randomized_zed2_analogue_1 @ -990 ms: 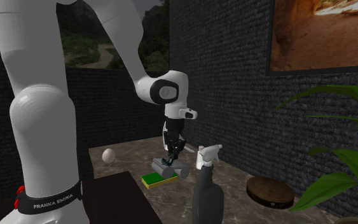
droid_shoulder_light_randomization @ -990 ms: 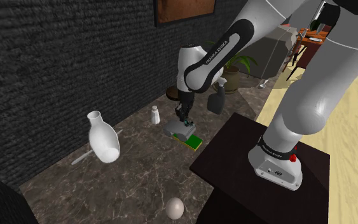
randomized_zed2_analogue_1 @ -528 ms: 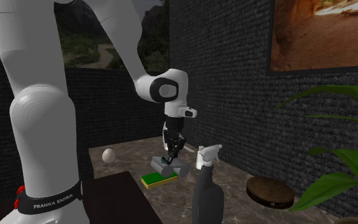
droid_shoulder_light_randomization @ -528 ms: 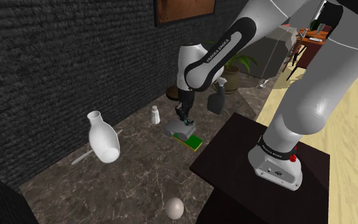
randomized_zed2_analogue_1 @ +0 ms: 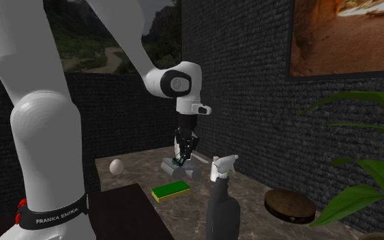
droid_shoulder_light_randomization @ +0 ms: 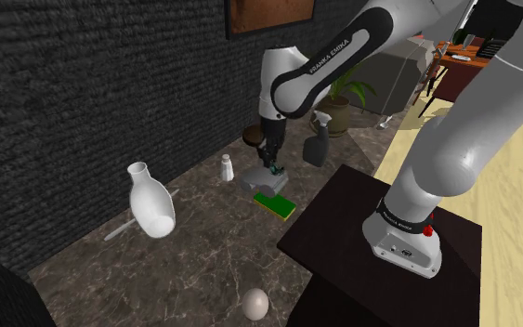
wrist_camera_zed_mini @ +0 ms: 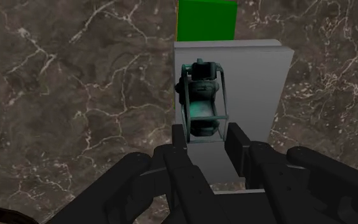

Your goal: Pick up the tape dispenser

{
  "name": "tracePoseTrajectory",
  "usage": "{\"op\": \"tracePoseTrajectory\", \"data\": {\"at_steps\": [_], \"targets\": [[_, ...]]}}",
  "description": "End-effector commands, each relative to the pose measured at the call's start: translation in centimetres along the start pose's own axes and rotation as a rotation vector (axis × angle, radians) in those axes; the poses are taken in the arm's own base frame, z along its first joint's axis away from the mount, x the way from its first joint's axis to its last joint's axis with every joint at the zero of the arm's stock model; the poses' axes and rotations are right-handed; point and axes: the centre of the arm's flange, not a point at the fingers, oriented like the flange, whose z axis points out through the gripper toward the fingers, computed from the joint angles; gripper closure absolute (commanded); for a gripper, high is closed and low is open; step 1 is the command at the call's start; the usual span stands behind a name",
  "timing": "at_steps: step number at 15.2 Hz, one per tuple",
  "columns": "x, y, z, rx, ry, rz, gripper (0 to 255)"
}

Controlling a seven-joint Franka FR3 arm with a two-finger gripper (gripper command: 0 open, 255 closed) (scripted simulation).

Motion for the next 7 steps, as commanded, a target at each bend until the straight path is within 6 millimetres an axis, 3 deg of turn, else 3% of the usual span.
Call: {"op": "tracePoseTrajectory", "data": {"at_steps": [1, 5, 7], "targets": [[0.0, 0.0, -1.0, 0.000, 0.000, 0.000, 255], [-0.1, -0.1, -3.1, 0.000, 0.000, 0.000, 255], [-0.1, -0.2, -3.2, 0.000, 0.000, 0.000, 255]]}}
